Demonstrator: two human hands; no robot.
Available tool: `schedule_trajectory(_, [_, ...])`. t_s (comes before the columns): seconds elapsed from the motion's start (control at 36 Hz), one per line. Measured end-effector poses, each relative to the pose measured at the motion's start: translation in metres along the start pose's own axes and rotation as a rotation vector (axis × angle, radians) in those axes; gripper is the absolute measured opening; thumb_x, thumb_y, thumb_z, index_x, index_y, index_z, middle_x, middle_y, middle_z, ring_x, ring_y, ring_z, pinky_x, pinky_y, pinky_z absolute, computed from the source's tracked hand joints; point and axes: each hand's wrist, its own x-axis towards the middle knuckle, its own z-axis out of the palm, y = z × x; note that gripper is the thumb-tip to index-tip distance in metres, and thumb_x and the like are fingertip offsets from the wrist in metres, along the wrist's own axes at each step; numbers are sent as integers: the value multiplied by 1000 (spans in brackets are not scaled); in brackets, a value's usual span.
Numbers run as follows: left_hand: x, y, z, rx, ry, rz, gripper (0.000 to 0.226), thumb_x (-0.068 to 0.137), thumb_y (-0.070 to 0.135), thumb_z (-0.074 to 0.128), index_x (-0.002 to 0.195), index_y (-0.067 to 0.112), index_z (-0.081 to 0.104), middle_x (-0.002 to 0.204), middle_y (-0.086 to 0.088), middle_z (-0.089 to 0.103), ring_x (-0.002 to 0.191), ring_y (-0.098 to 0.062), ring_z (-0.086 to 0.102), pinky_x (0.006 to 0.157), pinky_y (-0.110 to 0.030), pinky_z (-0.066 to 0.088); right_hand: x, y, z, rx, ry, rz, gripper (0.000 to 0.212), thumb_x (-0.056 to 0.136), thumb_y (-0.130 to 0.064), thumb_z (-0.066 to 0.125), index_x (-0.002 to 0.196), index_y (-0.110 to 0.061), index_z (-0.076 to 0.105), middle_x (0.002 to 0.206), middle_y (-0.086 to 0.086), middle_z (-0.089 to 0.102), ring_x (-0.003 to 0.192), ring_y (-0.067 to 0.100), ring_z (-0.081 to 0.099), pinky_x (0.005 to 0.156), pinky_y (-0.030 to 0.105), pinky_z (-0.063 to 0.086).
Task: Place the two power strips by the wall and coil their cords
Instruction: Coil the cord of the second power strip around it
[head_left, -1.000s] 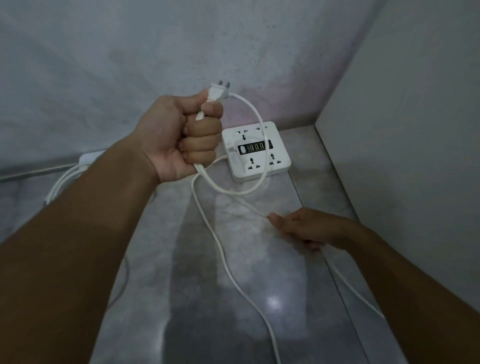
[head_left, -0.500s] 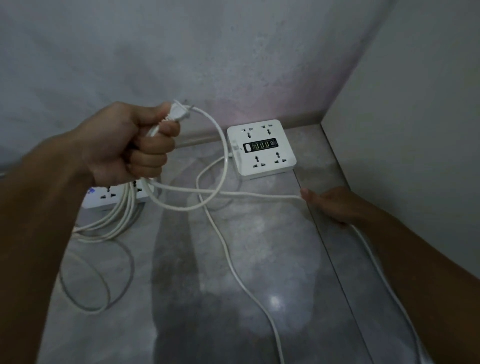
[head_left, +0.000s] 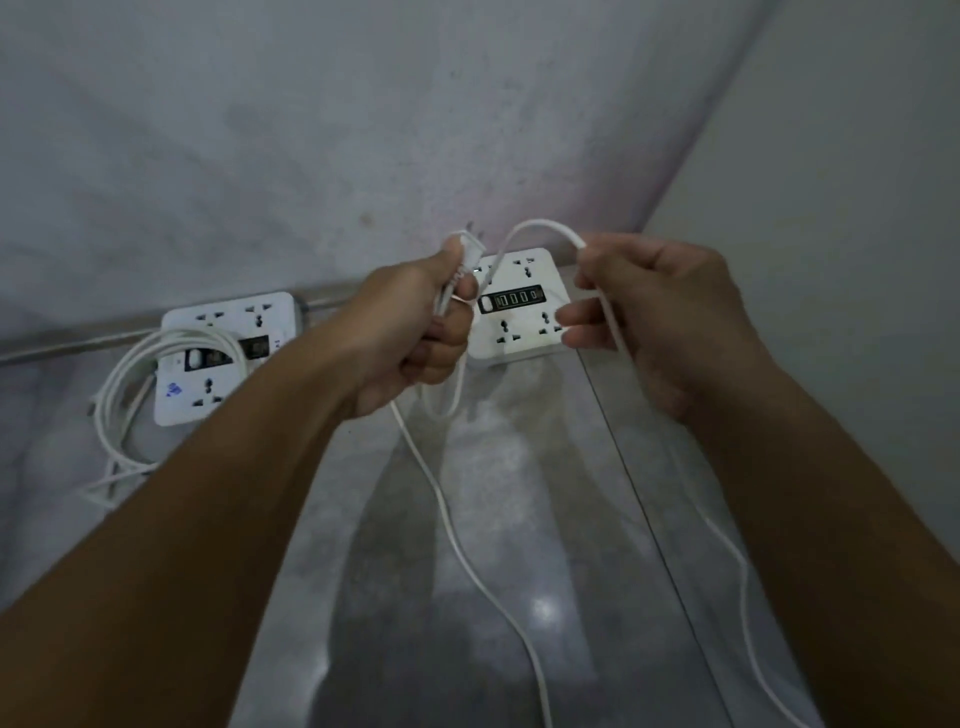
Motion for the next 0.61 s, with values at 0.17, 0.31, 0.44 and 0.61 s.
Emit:
schedule_trajectory(0.17, [8,-5,26,18,128,92,42,104,53,30,85,19,43,50,3,26,40,-10,18,44,-24,14,-18,11,24,-254,86,-331,18,95,-15,67,111,-16,77,76,1,75,49,20,71,42,24,49])
schedule_trajectory(0.31, [10,-7,37,11,130,128,53,99,65,28,96,15,44,62,0,25,49,-12,21,49,-27,18,-15,26,29,-420,136,-452,20,97,-29,63,112,-32,75,98,-8,73,79,16,72,72,43,61])
schedule_trajectory(0.44, [14,-9,41,-8,122,148,78,97,68,29,111,-3,59,77,-18,52,71,-26,46,70,-36,38,-14,31,29,-601,41,-480,33,103,-26,52,132,-33,66,111,2,63,92,4,62,87,25,54])
schedule_trajectory(0.61, [7,-2,42,-220,176,109,65,103,52,33,123,-3,61,126,-32,62,125,-45,51,113,-53,30,-22,32,31,-455,32,-518,26,91,-20,72,117,-23,75,92,-3,73,82,11,72,74,34,60])
